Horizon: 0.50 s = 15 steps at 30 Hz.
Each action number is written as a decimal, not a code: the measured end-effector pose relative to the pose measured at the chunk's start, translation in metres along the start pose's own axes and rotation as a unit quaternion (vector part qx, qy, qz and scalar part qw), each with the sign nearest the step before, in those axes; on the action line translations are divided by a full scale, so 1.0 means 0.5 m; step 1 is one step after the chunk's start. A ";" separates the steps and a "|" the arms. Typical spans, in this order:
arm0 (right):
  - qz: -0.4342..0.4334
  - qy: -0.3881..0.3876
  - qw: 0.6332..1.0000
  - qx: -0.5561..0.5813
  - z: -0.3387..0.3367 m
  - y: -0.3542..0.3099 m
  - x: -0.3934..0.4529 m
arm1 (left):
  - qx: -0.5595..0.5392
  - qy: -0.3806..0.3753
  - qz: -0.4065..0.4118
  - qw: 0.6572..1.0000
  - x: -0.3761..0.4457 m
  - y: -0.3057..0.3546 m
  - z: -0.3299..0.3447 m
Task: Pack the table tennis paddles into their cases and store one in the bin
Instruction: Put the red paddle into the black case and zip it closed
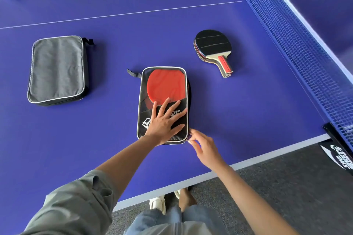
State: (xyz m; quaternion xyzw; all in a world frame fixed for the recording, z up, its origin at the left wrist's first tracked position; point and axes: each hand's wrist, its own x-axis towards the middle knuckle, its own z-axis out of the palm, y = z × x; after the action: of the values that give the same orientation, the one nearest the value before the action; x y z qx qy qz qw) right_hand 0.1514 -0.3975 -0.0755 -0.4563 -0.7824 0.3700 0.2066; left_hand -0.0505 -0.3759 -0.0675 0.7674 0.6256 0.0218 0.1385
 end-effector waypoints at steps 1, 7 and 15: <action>0.012 -0.007 1.000 0.006 -0.015 0.009 0.007 | -0.002 -0.001 0.000 1.000 0.000 0.000 0.000; 0.019 -0.013 1.000 0.015 -0.061 0.027 0.084 | 0.002 -0.014 0.016 1.000 -0.010 -0.013 -0.002; -0.011 -0.024 0.999 0.027 -0.022 -0.011 0.146 | 0.023 -0.043 0.077 0.996 -0.061 -0.083 -0.029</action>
State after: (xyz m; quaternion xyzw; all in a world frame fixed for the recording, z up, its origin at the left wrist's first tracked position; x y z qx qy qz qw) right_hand 0.1193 -0.3317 -0.0654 -0.4332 -0.7819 0.3994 0.2037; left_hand -0.0998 -0.3954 -0.0592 0.8165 0.5585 -0.0148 0.1452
